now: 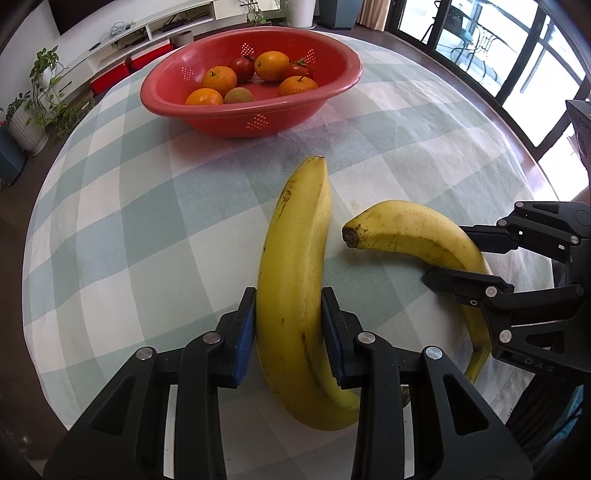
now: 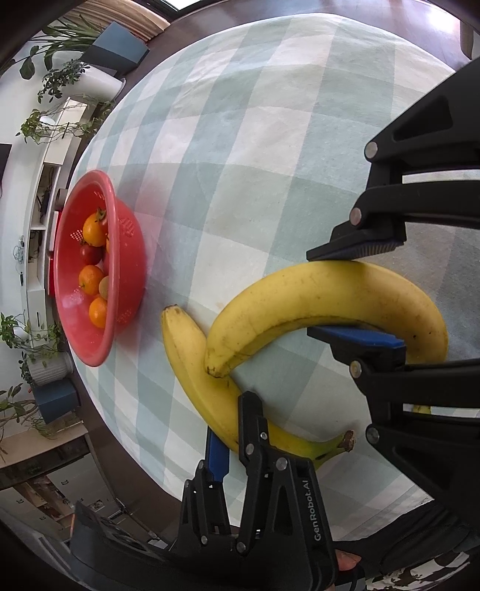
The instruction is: Organize fruits
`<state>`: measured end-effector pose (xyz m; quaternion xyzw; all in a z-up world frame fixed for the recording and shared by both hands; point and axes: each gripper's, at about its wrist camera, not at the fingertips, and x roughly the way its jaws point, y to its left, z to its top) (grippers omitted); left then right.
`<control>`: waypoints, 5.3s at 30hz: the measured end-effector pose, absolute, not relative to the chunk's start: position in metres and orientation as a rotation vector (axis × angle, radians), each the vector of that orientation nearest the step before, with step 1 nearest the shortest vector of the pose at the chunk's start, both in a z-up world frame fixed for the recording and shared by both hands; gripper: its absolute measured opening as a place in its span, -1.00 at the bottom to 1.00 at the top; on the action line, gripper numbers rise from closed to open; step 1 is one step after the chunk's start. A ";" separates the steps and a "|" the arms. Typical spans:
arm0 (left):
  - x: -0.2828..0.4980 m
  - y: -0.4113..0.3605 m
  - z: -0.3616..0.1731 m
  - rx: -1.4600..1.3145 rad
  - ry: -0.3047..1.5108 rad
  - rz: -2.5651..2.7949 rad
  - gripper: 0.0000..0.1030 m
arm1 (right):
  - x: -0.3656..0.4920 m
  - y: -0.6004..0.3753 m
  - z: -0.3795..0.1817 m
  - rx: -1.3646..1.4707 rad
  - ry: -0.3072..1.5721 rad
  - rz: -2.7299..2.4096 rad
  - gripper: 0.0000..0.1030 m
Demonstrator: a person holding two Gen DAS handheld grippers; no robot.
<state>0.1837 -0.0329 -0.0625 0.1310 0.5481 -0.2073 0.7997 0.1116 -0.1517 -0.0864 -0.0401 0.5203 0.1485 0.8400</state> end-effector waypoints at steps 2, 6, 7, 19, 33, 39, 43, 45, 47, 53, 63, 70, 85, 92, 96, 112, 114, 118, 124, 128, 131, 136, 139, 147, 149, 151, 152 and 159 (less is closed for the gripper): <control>0.183 -0.034 -0.062 0.290 1.172 -0.447 -0.41 | 0.111 -0.152 -0.085 -0.083 1.095 0.314 -0.31; 0.180 -0.031 -0.061 0.271 1.158 -0.451 -0.41 | 0.110 -0.152 -0.082 -0.078 1.084 0.315 -0.31; 0.179 -0.031 -0.061 0.269 1.152 -0.452 -0.41 | 0.110 -0.152 -0.082 -0.078 1.083 0.315 -0.31; 0.172 -0.021 -0.043 0.199 1.113 -0.456 -0.41 | 0.107 -0.159 -0.076 -0.049 1.064 0.315 -0.31; 0.185 0.010 0.008 0.047 1.020 -0.457 -0.41 | 0.115 -0.183 -0.039 0.026 0.996 0.309 -0.31; 0.215 0.027 0.046 -0.013 0.953 -0.431 -0.41 | 0.134 -0.191 0.001 0.031 0.926 0.313 -0.31; 0.244 0.030 0.065 -0.046 0.933 -0.428 -0.41 | 0.158 -0.189 0.028 0.015 0.879 0.320 -0.31; 0.262 0.028 0.070 -0.066 0.933 -0.432 -0.41 | 0.175 -0.189 0.037 0.016 0.862 0.326 -0.31; 0.278 0.025 0.072 -0.074 0.938 -0.428 -0.41 | 0.192 -0.187 0.043 0.024 0.857 0.336 -0.31; 0.319 0.005 0.059 -0.072 0.960 -0.411 -0.41 | 0.246 -0.177 0.038 0.019 0.884 0.343 -0.31; 0.363 -0.013 0.008 -0.062 1.013 -0.374 -0.41 | 0.301 -0.166 -0.004 -0.010 0.966 0.323 -0.31; 0.376 -0.016 -0.016 -0.058 1.037 -0.373 -0.40 | 0.317 -0.160 -0.027 -0.052 1.008 0.306 -0.31; 0.373 -0.017 -0.012 -0.059 1.014 -0.396 -0.13 | 0.313 -0.165 -0.035 -0.068 1.001 0.255 -0.29; 0.347 -0.018 0.009 -0.018 0.960 -0.407 0.25 | 0.289 -0.165 -0.016 -0.065 0.955 0.254 -0.18; 0.311 -0.018 0.027 0.051 0.897 -0.378 0.61 | 0.260 -0.172 0.003 -0.029 0.873 0.247 0.33; 0.117 0.021 0.095 0.008 0.453 -0.229 0.99 | 0.109 -0.192 0.050 0.109 0.539 0.194 0.95; 0.090 0.018 0.106 0.053 0.385 -0.202 0.99 | 0.088 -0.190 0.060 0.093 0.469 0.185 1.00; 0.041 0.006 0.122 0.124 0.279 -0.153 0.99 | 0.048 -0.185 0.077 0.059 0.320 0.157 1.00; 0.000 -0.005 0.125 0.068 0.300 -0.109 1.00 | 0.013 -0.190 0.084 0.135 0.267 0.162 1.00; -0.006 -0.010 0.111 0.048 0.381 -0.134 0.99 | 0.003 -0.192 0.077 0.125 0.288 0.125 1.00; -0.004 -0.014 0.097 0.051 0.452 -0.132 0.99 | 0.003 -0.190 0.060 0.094 0.347 0.102 1.00; 0.006 -0.013 0.067 0.033 0.581 -0.112 0.99 | 0.010 -0.193 0.026 0.131 0.449 0.077 1.00; 0.019 -0.010 0.044 0.027 0.652 -0.094 0.99 | 0.016 -0.195 0.009 0.147 0.494 0.075 1.00; 0.057 -0.007 -0.004 0.025 0.758 -0.072 0.99 | 0.017 -0.189 -0.028 0.148 0.551 0.067 1.00; 0.061 -0.006 -0.013 0.022 0.775 -0.075 0.99 | 0.016 -0.186 -0.036 0.134 0.564 0.067 1.00; 0.064 -0.006 -0.019 0.023 0.790 -0.074 0.99 | 0.016 -0.185 -0.043 0.130 0.577 0.073 1.00; 0.066 -0.005 -0.022 0.022 0.799 -0.074 0.99 | 0.016 -0.184 -0.046 0.131 0.585 0.078 1.00; 0.073 -0.004 -0.034 0.030 0.827 -0.059 0.99 | 0.018 -0.182 -0.057 0.126 0.627 0.073 1.00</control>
